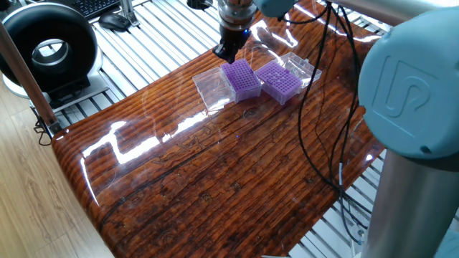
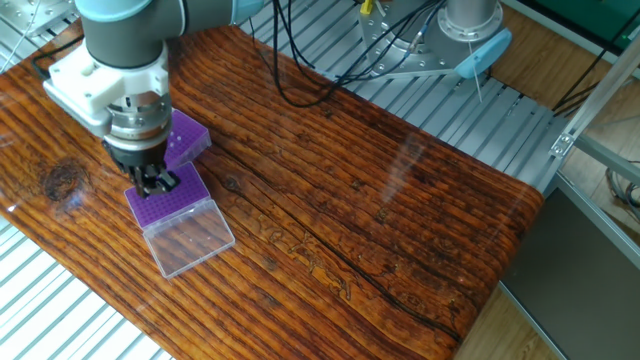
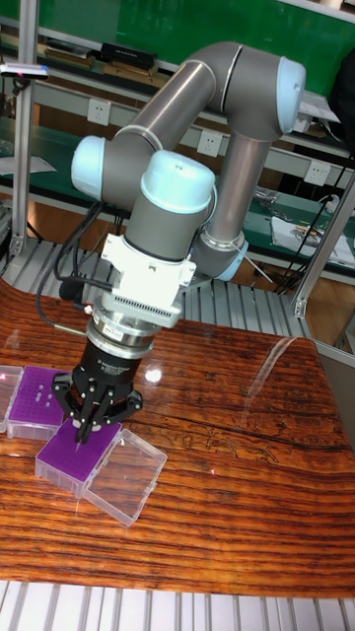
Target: Transfer all small pipette tips from one holder to another
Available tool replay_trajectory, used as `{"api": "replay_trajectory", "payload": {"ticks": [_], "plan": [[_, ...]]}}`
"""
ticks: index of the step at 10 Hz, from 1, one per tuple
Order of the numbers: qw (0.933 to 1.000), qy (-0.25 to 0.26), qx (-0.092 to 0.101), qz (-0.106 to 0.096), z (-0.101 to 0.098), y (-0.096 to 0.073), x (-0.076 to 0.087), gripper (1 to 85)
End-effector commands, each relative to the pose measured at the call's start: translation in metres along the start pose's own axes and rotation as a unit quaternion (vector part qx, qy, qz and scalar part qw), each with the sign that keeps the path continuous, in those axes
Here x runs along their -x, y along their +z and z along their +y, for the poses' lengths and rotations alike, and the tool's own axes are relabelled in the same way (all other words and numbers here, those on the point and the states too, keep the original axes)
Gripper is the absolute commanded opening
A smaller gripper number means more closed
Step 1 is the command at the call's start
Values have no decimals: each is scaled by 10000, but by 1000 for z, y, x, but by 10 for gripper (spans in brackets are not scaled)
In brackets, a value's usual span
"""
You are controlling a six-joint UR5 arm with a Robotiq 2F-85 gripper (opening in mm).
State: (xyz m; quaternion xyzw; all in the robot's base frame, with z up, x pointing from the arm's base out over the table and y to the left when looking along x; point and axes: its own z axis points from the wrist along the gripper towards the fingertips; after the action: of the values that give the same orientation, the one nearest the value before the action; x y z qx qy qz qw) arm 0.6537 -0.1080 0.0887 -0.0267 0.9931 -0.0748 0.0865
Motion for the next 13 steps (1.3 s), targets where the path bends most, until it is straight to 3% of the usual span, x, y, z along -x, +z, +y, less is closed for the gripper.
{"api": "replay_trajectory", "payload": {"ticks": [1,6,13], "plan": [[9999,-37,-39,84,-16,-7,-15,10],[9996,-187,-69,203,-47,-6,-44,10],[9993,-142,274,229,-58,7,-76,10]]}}
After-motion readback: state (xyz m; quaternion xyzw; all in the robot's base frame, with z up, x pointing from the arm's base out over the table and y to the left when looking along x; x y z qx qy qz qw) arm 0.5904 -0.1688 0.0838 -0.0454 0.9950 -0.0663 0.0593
